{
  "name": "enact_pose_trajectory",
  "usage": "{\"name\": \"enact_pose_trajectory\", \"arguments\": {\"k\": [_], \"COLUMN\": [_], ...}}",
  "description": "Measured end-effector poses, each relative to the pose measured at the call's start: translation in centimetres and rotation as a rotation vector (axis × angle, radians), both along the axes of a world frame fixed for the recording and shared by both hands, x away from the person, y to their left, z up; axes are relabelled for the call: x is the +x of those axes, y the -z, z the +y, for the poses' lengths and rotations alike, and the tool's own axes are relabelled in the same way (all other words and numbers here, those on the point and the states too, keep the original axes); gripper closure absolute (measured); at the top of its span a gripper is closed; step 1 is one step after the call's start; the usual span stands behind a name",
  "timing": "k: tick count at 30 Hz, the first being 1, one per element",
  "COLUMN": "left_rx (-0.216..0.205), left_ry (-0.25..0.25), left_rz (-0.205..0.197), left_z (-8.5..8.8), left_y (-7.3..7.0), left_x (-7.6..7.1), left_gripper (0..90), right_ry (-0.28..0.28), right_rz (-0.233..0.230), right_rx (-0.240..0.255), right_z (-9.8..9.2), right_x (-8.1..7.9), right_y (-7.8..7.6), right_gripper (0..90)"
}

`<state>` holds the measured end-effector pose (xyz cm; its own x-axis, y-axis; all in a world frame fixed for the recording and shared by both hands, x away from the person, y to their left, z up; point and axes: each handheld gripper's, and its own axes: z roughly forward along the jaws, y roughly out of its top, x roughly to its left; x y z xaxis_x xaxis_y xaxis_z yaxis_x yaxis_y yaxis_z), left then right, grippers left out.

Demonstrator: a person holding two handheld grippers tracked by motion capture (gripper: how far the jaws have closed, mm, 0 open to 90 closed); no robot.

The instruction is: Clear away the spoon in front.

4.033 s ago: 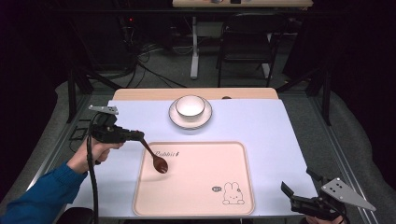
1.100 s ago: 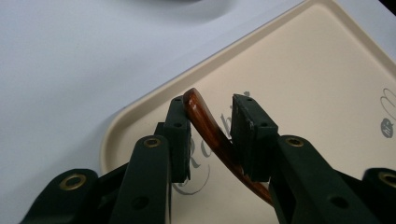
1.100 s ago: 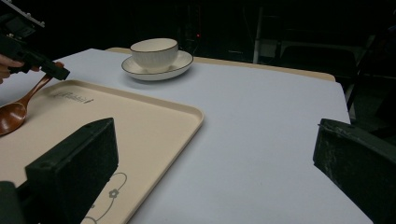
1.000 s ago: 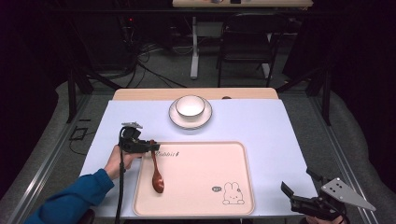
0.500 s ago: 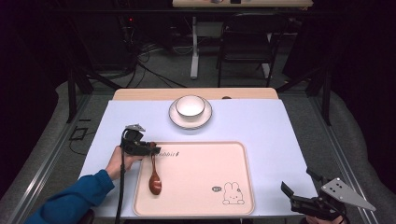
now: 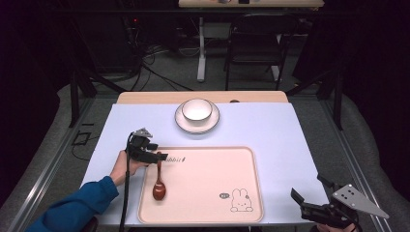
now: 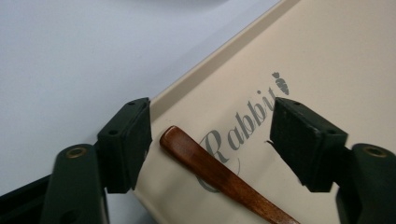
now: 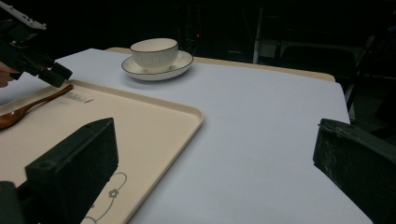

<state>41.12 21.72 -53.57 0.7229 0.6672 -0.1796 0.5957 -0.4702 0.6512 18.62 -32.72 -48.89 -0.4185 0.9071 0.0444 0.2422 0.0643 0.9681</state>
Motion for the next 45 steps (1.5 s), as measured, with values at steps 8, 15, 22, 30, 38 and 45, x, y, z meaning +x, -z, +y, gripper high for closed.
{"name": "enact_pose_trajectory", "arguments": {"k": [8, 15, 22, 30, 38, 45], "left_rx": [-0.009, -0.039, -0.071, -0.109, -0.111, -0.106], "left_ry": [0.0, 0.014, 0.031, 0.071, 0.052, 0.0], "left_rz": [-0.045, -0.127, -0.199, -0.258, -0.302, -0.294], "left_z": [0.1, 0.4, 0.7, 1.3, 2.6, 4.5], "left_y": [-1.1, -3.5, -6.1, -8.6, -9.7, -9.1], "left_x": [-0.6, -2.2, -4.5, -7.4, -9.6, -10.9], "left_gripper": [20.0, 15.4, 14.2, 12.0, 8.7, 6.0], "right_ry": [0.0, 0.001, -0.001, -0.002, -0.002, -0.001], "right_rz": [-0.003, -0.001, -0.004, -0.005, -0.004, -0.003], "right_rx": [0.0, 0.001, -0.003, -0.004, -0.002, -0.001], "right_z": [0.0, 0.0, 0.0, 0.0, 0.0, 0.0], "right_x": [0.0, 0.0, 0.0, 0.0, 0.0, 0.0], "right_y": [0.0, 0.0, 0.0, 0.0, 0.0, 0.0], "right_gripper": [0.0, 0.0, 0.0, 0.0, 0.0, 0.0]}}
